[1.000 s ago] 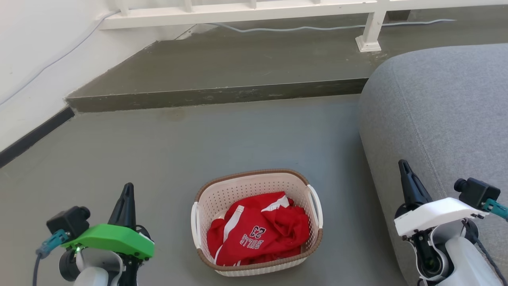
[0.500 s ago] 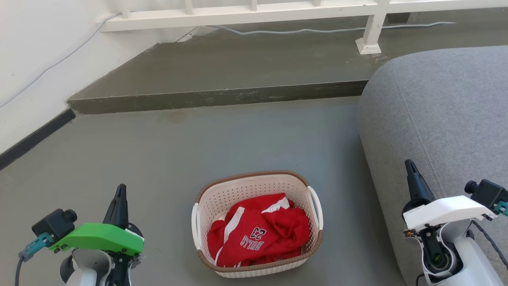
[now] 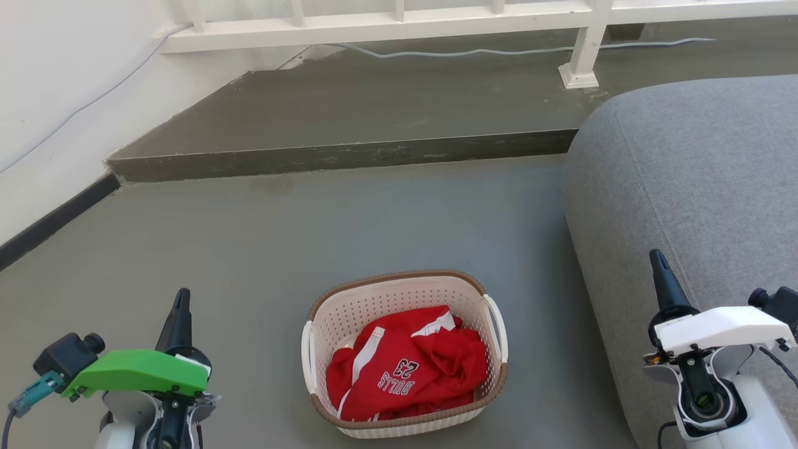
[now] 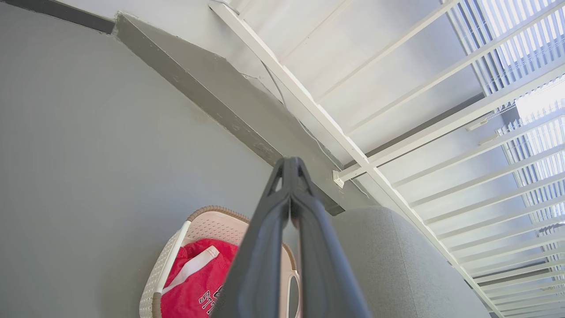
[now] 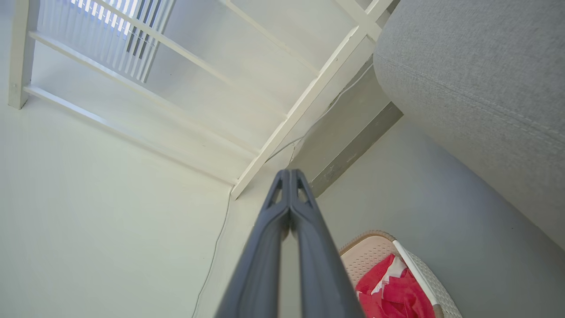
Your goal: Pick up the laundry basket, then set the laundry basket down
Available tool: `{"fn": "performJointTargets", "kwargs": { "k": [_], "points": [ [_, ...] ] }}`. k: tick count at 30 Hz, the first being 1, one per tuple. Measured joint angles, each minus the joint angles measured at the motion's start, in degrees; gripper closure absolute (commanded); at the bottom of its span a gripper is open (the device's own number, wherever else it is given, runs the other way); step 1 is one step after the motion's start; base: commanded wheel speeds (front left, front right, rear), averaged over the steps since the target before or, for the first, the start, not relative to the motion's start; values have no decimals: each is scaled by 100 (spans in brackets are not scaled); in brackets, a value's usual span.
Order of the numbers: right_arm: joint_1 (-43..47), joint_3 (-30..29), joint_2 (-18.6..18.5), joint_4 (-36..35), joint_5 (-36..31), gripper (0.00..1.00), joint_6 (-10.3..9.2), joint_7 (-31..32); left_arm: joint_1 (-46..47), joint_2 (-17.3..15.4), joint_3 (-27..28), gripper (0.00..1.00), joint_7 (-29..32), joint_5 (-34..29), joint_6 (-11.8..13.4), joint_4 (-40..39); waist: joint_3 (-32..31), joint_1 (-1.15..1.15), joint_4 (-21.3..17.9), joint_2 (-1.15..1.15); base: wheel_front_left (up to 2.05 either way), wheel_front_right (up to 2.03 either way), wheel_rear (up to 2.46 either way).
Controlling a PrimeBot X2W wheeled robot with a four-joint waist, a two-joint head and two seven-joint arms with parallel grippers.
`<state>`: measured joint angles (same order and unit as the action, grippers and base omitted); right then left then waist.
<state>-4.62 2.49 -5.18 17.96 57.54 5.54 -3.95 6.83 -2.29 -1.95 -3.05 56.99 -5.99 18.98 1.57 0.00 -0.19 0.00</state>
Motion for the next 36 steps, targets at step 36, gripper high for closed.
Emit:
{"fn": "performJointTargets", "kwargs": {
  "k": [36],
  "points": [
    [0, -736, 196, -107, 2451, 100, 98, 726, -19, 18, 516, 100, 708, 2482, -58, -179, -104, 0, 14, 0, 0, 0, 0]
  ]
}}
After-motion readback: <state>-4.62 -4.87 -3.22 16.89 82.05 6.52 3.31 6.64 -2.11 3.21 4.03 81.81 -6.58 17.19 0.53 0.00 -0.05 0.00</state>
